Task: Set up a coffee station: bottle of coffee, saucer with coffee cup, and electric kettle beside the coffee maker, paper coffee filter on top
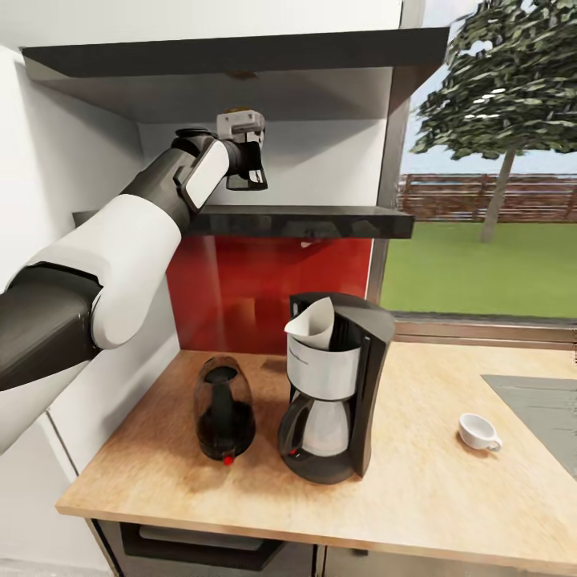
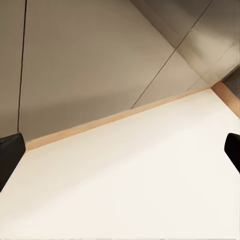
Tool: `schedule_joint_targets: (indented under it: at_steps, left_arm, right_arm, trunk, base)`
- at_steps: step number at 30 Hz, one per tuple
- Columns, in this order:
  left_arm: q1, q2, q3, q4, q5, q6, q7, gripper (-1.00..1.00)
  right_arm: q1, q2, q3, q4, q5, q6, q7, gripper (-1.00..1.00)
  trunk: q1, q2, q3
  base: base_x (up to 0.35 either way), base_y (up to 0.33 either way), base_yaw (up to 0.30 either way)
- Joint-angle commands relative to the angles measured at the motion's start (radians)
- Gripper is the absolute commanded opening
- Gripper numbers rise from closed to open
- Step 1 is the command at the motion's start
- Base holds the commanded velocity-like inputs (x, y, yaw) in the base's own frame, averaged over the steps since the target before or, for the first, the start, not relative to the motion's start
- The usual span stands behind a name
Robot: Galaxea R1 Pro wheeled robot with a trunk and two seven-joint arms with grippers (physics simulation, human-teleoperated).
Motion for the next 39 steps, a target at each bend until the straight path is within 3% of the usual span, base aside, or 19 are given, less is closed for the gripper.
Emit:
schedule_joint_targets:
  at_steps: [1, 22, 39]
  left_arm:
    - [0.0, 0.0, -0.005, -0.001, 0.009, 0.003, 0.009, -1.0]
    - [0.0, 0.0, -0.004, -0.001, 0.01, 0.002, 0.007, -1.0]
    - [0.0, 0.0, -0.004, 0.0, 0.011, 0.002, 0.007, -1.0]
  right_arm:
    - [0.001, 0.0, 0.006, -0.001, -0.009, -0.001, 0.001, 1.0]
    - [0.001, -0.001, 0.008, -0.001, -0.009, -0.001, 0.001, 1.0]
    - [0.001, -0.001, 0.009, -0.001, -0.009, -0.001, 0.001, 1.0]
  trunk:
    - [0.0, -0.001, 0.0]
    - [0.0, -0.001, 0.0]
    - [0.0, -0.001, 0.0]
  base:
    - [-0.214, 0.0, 0.0]
    - [-0.15, -0.01, 0.0]
    - [-0.077, -0.128, 0.0]
